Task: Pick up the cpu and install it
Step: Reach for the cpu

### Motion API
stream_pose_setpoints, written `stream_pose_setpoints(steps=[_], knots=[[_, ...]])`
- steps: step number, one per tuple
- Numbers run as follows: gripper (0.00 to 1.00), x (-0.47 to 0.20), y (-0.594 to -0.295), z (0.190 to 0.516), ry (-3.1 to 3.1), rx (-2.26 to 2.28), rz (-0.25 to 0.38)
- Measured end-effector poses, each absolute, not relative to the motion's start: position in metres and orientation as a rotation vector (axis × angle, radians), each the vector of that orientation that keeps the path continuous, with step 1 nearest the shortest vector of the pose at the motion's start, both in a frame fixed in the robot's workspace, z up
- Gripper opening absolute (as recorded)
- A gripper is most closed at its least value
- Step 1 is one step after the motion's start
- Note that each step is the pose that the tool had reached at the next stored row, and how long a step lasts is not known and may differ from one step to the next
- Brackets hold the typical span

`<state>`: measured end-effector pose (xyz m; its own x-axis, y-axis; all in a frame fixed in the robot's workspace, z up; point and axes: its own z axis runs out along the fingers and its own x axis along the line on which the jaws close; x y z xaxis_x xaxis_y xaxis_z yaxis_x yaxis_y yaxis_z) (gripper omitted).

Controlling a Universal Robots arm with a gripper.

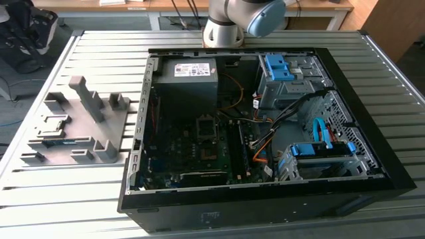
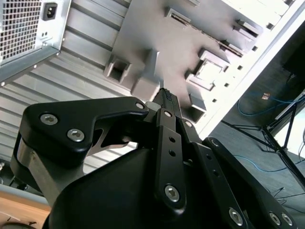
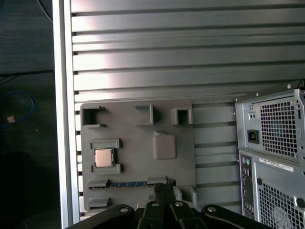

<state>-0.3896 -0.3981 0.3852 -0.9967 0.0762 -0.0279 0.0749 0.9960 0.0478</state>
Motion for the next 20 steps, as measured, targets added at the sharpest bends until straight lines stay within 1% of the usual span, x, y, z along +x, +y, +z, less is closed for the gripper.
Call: stream_pose_setpoints(steps=[20], knots=[[0.1, -0.438, -0.398, 0.381, 3.109, 0.118, 0.073]])
